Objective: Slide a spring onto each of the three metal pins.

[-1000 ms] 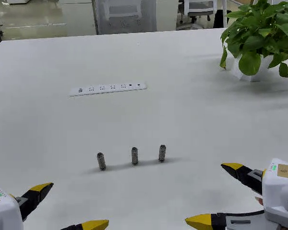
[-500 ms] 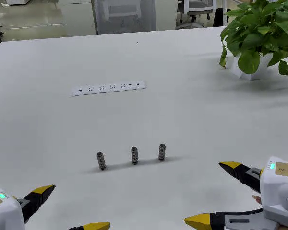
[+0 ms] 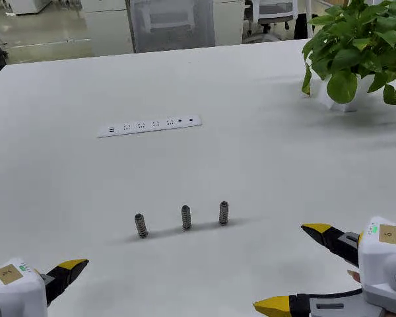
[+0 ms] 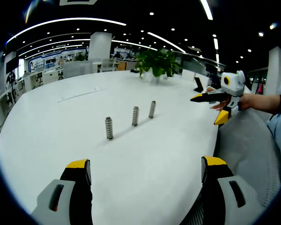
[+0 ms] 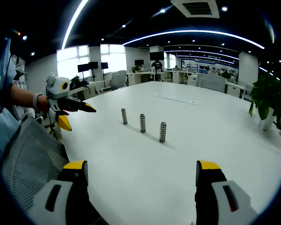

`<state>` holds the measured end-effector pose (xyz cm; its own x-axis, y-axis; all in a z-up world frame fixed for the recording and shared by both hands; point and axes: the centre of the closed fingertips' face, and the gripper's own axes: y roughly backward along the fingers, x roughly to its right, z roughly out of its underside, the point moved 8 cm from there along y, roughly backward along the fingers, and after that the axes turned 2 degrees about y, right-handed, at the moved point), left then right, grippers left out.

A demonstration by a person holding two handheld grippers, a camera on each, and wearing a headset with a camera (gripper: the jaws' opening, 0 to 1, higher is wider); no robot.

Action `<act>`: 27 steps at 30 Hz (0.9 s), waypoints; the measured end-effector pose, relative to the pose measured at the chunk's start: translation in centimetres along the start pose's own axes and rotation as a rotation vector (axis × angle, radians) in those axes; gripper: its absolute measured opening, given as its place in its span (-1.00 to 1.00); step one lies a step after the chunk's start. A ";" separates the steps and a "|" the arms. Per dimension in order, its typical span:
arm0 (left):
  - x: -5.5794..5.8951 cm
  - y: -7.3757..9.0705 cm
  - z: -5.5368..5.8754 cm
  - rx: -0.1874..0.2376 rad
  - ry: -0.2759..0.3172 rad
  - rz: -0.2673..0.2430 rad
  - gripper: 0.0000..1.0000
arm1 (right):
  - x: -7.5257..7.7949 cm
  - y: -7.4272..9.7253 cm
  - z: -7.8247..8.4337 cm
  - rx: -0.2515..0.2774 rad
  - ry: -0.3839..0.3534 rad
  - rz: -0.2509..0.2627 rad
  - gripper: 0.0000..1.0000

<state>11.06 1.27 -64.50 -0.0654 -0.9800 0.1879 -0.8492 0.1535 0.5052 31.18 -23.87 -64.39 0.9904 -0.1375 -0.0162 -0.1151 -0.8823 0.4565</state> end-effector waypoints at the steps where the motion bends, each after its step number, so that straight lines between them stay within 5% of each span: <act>1: 0.1 0.0 0.0 -0.003 -0.003 0.004 1.00 | 0.0 0.0 0.0 0.001 0.000 0.001 0.94; 13: 0.7 -0.3 -0.8 -0.008 -0.040 0.031 1.00 | 0.0 0.0 0.1 -0.002 0.000 -0.001 0.94; 27: 0.5 -0.4 -0.1 -0.017 -0.036 0.037 1.00 | 0.3 0.2 0.3 -0.006 -0.005 0.020 0.93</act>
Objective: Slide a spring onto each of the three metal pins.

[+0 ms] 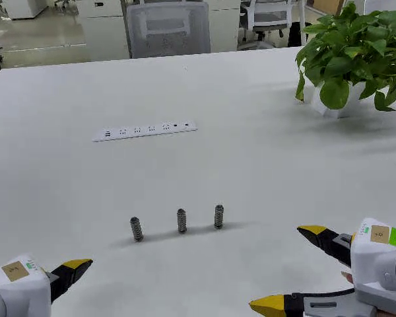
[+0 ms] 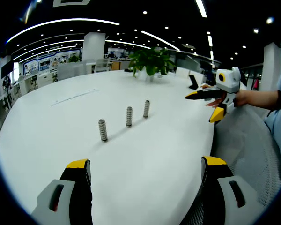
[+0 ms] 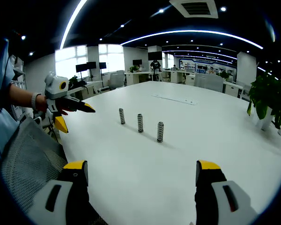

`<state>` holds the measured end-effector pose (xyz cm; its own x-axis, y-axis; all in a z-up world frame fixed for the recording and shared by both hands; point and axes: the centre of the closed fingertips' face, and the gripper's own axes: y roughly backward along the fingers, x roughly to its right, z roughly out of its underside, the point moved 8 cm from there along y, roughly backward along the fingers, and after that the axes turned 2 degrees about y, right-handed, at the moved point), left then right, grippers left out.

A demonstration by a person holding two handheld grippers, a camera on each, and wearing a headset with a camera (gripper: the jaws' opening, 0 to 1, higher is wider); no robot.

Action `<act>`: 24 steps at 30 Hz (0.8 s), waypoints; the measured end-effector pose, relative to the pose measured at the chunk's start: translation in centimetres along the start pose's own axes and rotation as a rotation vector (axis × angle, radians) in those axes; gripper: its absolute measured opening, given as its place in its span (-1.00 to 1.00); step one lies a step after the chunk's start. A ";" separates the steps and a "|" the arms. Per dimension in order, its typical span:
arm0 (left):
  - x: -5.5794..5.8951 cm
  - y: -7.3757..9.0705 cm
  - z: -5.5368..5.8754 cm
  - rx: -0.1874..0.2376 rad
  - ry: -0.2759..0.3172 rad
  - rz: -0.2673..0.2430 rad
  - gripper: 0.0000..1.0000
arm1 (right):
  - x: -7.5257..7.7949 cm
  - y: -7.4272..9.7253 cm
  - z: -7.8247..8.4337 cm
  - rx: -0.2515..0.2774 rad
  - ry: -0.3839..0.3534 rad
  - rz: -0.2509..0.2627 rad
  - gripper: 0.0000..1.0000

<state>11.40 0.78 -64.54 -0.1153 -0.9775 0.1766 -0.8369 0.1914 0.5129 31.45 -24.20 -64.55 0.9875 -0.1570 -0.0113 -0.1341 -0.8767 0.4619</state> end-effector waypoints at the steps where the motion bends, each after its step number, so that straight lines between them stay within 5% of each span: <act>1: -0.1 0.0 0.0 0.000 0.001 -0.002 1.00 | 0.0 0.0 0.0 -0.001 0.001 0.000 0.93; 24: -0.8 0.5 -0.2 0.066 0.027 -0.066 1.00 | -0.2 -0.1 0.2 -0.019 0.002 -0.007 0.93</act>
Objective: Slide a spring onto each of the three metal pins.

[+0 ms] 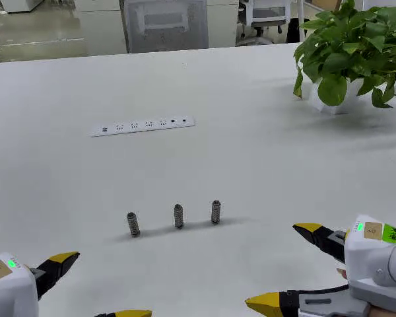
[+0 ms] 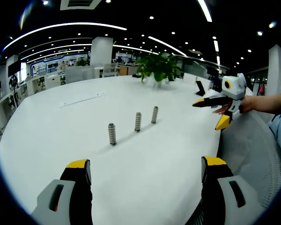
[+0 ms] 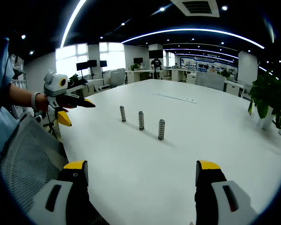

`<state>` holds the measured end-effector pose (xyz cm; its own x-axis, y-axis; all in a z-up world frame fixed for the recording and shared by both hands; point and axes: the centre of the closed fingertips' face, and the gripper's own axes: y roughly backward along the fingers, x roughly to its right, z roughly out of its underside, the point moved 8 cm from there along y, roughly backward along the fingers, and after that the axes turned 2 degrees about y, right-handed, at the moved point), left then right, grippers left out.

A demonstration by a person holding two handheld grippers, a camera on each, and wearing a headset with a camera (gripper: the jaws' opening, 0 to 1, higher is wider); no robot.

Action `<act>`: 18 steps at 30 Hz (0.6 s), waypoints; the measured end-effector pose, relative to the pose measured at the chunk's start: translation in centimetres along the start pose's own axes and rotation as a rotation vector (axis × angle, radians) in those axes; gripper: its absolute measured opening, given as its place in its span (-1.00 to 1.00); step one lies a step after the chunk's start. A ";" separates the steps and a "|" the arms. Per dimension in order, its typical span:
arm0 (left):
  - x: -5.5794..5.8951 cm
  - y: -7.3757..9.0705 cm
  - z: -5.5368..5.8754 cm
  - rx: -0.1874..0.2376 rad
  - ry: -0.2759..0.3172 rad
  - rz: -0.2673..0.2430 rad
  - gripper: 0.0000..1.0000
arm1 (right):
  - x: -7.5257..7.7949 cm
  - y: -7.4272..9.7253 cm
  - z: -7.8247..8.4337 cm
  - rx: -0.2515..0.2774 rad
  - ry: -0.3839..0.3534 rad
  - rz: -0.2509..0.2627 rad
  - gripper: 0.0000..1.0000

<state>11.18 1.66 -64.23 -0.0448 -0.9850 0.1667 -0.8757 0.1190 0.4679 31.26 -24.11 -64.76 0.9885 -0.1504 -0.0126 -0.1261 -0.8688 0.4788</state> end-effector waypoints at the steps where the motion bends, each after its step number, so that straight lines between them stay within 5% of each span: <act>1: 0.0 0.0 0.0 0.003 0.003 -0.001 1.00 | 0.0 0.0 0.0 -0.001 0.003 0.001 0.93; 18: 0.3 0.0 0.2 0.004 0.005 -0.024 1.00 | 0.1 0.0 -0.2 0.009 0.005 0.012 0.93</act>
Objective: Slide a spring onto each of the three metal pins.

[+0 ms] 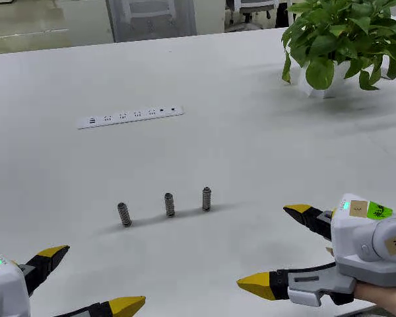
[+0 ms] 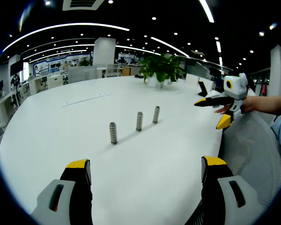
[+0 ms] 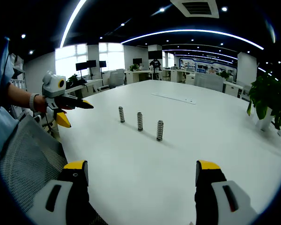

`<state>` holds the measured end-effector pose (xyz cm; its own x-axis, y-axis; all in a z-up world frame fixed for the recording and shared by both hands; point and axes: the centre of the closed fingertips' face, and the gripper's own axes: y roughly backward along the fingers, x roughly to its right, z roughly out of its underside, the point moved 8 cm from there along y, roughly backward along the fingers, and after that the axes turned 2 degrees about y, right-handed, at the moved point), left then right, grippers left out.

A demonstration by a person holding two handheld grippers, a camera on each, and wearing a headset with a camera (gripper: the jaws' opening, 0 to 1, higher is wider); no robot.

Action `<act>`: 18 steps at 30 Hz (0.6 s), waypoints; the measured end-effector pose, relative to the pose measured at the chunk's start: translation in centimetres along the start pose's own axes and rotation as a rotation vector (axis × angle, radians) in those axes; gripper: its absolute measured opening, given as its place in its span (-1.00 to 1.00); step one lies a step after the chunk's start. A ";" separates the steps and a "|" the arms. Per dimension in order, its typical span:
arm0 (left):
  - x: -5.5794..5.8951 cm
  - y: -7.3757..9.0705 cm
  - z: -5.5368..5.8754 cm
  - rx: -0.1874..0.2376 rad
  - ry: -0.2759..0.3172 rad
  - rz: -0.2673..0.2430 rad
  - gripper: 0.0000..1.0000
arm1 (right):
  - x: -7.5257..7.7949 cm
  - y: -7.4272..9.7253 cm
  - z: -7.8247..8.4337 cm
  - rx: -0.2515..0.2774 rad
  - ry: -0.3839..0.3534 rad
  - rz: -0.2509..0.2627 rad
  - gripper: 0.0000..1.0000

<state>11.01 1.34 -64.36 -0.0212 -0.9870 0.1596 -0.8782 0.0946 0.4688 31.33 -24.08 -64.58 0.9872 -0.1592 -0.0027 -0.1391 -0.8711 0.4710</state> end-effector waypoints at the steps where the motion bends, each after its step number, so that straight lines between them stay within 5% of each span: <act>1: -0.1 0.0 0.0 0.002 0.001 -0.003 1.00 | 0.0 0.0 0.0 0.000 0.002 -0.001 0.93; 18: 0.0 -0.1 0.3 0.012 0.024 -0.021 1.00 | -0.3 -0.1 0.2 -0.015 0.009 -0.020 0.94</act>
<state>10.97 1.28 -64.73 0.0088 -0.9854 0.1702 -0.8840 0.0719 0.4620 30.98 -24.06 -64.81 0.9905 -0.1375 -0.0043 -0.1183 -0.8672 0.4837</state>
